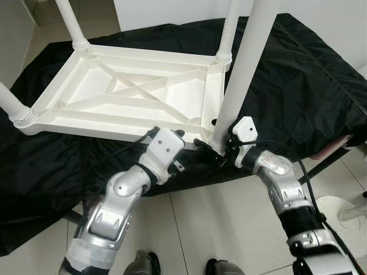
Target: Building children table
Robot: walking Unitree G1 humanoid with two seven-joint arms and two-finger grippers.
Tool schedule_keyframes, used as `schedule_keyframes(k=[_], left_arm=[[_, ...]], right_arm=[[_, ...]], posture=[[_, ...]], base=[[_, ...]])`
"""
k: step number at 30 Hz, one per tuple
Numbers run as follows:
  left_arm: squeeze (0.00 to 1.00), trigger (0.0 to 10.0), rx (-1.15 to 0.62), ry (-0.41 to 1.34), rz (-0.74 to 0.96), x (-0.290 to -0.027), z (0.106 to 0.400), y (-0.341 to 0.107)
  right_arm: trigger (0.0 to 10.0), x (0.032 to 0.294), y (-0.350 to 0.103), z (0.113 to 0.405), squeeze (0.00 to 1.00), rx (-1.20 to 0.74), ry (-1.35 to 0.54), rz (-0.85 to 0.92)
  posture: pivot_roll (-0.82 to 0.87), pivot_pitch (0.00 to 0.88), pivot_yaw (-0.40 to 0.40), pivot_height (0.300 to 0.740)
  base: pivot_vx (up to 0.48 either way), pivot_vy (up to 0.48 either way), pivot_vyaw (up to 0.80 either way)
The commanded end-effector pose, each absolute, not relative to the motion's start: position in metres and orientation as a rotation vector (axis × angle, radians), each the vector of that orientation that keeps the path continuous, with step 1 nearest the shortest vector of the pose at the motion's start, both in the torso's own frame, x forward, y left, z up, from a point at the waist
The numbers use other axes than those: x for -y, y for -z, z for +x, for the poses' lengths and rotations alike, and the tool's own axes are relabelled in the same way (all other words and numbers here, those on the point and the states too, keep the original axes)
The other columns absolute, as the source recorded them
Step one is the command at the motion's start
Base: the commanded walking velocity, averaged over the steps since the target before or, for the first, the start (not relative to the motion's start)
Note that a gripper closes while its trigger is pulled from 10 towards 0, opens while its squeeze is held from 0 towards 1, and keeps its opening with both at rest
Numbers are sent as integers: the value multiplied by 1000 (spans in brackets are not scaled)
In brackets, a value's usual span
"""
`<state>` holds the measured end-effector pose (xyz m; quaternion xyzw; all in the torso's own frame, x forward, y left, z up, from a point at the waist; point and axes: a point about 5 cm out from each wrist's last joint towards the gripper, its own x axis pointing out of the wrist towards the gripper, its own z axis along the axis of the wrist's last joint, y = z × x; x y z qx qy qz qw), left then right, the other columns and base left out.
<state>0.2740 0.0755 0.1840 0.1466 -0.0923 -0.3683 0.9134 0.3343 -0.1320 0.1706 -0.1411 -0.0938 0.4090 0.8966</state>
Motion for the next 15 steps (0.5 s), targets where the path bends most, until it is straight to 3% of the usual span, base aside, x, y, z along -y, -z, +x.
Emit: schedule_keyframes(k=[1,3,11,12,15], left_arm=[[0,10000,152,956,321,-69,265,-178],[0,10000,143,975,340,-69,263,-175],[0,10000,140,969,329,-67,262,-174],[0,10000,133,959,321,-68,261,-171],[0,10000,130,954,317,-69,261,-170]], right_arm=[[10000,129,-165,334,0,171,-891,-311],[0,133,-164,337,0,161,-900,-331],[0,142,-159,339,0,126,-886,-304],[10000,146,-158,341,0,115,-844,-253],[10000,148,-158,341,0,111,-822,-224]], posture=[[-58,106,53,740],[-58,96,54,740],[-67,90,45,740],[-76,89,43,740],[-76,89,43,740]], base=[[0,0,0],[0,0,0],[0,0,0],[0,0,0],[0,0,0]])
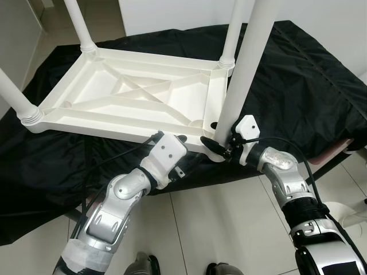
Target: Building children table
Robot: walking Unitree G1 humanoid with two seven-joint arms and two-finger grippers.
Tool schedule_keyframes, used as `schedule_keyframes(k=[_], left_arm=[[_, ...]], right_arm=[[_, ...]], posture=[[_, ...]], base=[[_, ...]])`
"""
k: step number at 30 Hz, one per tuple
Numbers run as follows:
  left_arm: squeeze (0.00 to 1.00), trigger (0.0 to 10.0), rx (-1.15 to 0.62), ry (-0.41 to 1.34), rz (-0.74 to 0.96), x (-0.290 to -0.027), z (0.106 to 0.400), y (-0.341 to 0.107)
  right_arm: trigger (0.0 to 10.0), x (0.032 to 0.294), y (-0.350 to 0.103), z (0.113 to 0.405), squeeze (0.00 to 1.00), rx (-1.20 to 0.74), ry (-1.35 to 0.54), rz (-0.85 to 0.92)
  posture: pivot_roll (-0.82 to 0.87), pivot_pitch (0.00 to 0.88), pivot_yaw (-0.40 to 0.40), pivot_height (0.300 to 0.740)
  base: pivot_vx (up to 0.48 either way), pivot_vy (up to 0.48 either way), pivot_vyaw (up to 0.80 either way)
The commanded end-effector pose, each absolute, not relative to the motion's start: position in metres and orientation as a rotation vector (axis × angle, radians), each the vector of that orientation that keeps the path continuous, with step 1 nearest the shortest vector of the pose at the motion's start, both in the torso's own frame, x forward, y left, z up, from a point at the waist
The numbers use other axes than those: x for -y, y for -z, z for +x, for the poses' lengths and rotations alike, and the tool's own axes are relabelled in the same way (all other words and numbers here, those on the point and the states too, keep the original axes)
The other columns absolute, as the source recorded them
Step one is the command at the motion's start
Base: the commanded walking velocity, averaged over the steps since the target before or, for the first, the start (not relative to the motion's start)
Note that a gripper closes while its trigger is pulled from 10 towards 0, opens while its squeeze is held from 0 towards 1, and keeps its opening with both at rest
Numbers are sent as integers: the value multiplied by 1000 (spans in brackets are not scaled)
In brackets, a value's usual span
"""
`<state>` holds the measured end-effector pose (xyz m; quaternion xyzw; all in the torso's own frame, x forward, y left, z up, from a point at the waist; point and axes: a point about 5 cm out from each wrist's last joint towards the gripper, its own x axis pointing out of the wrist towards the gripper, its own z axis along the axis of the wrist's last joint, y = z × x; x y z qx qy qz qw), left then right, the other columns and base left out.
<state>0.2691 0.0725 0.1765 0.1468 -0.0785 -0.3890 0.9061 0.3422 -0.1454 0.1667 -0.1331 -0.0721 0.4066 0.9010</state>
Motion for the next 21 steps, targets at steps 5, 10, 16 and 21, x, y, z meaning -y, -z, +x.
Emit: schedule_keyframes(k=[5,10,16,21], left_arm=[[0,10000,127,926,299,-69,261,-168],[0,10000,136,888,265,-67,265,-169],[0,10000,142,853,238,-65,269,-170],[0,10000,149,841,234,-66,270,-172]], right_arm=[[10000,150,-158,343,0,113,-715,-157],[10000,150,-157,347,0,93,-516,-150],[10000,129,-151,335,0,114,-345,-25],[10000,118,-147,329,0,99,-180,-3]], posture=[[-93,80,39,740],[-103,73,33,740],[-104,62,29,740],[-100,53,27,740]], base=[[0,0,0],[0,0,0],[0,0,0],[0,0,0]])
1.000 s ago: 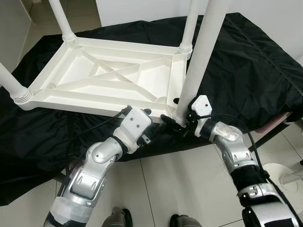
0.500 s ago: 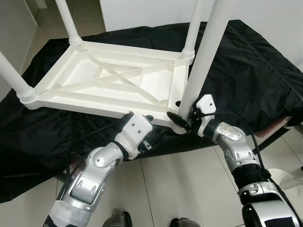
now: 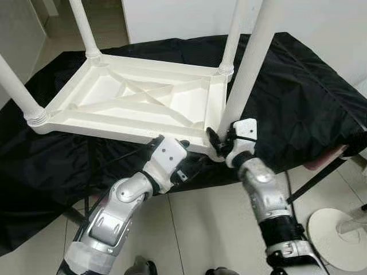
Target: Building children table
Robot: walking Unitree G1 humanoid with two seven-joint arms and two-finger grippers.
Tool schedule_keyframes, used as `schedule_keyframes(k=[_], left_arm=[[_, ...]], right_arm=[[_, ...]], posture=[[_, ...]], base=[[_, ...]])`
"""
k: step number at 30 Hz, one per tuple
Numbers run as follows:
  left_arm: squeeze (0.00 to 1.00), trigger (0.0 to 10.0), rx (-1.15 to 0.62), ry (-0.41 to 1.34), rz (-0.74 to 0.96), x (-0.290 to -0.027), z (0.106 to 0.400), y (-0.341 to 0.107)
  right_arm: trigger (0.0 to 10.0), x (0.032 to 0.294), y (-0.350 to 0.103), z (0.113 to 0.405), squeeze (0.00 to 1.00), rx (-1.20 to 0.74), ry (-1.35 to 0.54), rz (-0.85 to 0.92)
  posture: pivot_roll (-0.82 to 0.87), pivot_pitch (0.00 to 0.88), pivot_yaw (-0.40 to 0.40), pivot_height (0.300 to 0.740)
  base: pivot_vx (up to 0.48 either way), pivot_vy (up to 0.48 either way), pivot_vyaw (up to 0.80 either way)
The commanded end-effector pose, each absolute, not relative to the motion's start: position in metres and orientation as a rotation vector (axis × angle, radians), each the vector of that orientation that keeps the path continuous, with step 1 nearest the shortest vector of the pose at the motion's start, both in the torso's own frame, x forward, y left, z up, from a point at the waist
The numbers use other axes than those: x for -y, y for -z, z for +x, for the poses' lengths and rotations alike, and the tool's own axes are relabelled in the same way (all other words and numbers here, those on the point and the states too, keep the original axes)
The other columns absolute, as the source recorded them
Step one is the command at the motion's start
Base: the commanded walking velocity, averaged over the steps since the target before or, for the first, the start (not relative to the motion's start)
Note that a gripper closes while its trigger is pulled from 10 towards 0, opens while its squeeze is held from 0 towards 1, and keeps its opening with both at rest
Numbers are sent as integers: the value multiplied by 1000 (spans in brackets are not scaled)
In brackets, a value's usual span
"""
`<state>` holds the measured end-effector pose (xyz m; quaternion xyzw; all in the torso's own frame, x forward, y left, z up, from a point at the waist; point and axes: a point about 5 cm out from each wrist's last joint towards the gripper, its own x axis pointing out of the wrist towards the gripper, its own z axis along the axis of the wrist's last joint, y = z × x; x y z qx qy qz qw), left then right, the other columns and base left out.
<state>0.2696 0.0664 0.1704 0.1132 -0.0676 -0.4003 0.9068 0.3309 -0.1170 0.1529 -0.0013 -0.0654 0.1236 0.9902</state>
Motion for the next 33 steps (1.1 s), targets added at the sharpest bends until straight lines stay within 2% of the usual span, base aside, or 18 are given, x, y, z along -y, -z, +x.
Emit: schedule_keyframes(k=[1,3,8,15,16,23,24,27,33], left_arm=[[0,10000,151,839,234,-67,271,-173],[0,10000,153,833,231,-68,273,-173],[0,10000,160,823,228,-68,275,-174],[0,10000,163,829,224,-65,275,-174],[0,10000,167,831,220,-64,274,-175],[0,10000,183,828,196,-64,272,-181],[0,10000,183,826,198,-65,272,-181],[0,10000,183,825,199,-66,272,-181],[0,10000,179,818,204,-68,270,-180]], right_arm=[[10000,116,-146,328,0,95,-133,-4],[10000,109,-146,328,0,83,-45,12],[10000,100,-152,329,0,103,-13,24],[10000,106,-155,327,0,108,-2,11],[10000,108,-155,326,1000,112,-9,25],[10000,120,-164,323,1000,179,-138,29],[10000,121,-164,323,0,182,-178,2],[10000,122,-163,324,0,183,-202,-18],[10000,124,-161,322,0,172,-451,-111]], posture=[[-100,53,27,740],[-98,52,26,740],[-98,49,31,740],[-98,44,24,740],[-96,43,22,740],[-79,37,16,740],[-78,38,17,740],[-75,37,16,740],[-61,36,11,740]], base=[[0,0,0],[0,0,0],[0,0,0],[0,0,0],[0,0,0],[0,0,0],[0,0,0],[0,0,0],[0,0,0]])
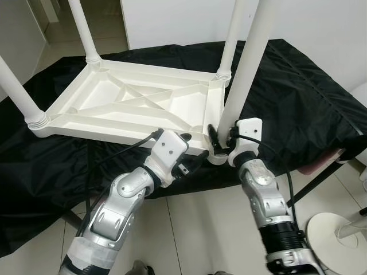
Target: Building children table
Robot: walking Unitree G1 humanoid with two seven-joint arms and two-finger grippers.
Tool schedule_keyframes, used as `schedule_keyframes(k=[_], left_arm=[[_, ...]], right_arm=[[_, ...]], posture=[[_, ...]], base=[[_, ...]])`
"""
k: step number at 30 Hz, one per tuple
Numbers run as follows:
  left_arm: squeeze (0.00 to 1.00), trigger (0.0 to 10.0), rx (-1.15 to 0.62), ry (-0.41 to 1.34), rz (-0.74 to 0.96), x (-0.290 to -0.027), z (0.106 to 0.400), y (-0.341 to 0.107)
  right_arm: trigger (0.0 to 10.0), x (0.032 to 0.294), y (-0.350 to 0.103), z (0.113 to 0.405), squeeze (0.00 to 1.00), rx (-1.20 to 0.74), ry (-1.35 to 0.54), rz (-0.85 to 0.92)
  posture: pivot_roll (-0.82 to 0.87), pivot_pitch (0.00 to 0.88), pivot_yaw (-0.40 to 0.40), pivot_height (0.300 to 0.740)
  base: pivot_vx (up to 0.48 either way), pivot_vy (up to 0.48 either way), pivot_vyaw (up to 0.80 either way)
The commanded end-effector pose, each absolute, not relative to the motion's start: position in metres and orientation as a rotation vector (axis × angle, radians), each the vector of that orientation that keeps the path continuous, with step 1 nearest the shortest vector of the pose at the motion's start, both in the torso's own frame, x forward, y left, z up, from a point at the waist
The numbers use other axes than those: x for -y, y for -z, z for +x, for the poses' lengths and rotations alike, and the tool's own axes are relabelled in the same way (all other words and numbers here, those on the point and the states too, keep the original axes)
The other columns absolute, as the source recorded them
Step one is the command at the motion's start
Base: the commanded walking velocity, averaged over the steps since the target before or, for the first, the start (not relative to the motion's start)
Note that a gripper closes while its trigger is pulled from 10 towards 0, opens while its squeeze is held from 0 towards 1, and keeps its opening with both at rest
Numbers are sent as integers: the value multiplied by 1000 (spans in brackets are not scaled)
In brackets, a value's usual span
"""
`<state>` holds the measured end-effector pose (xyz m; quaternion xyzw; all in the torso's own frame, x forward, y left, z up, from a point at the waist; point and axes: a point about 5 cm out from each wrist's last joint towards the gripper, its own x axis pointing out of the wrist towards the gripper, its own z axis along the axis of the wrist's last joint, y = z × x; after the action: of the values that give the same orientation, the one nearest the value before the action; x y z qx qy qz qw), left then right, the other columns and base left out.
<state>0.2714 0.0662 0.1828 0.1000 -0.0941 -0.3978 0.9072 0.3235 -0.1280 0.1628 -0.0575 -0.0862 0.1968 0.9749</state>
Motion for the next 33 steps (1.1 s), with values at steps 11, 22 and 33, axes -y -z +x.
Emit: schedule_keyframes(k=[11,22,33], left_arm=[[0,10000,166,811,197,-70,266,-178],[0,10000,101,913,233,-63,260,-166],[0,10000,128,880,240,-62,266,-170]], right_arm=[[10000,142,-157,321,0,121,-772,-290],[0,154,-146,334,0,37,-859,-350],[10000,157,-136,340,0,-5,-845,-322]], posture=[[-63,43,9,740],[-71,32,12,740],[-67,8,-5,740]], base=[[0,0,0],[0,0,0],[0,0,0]])
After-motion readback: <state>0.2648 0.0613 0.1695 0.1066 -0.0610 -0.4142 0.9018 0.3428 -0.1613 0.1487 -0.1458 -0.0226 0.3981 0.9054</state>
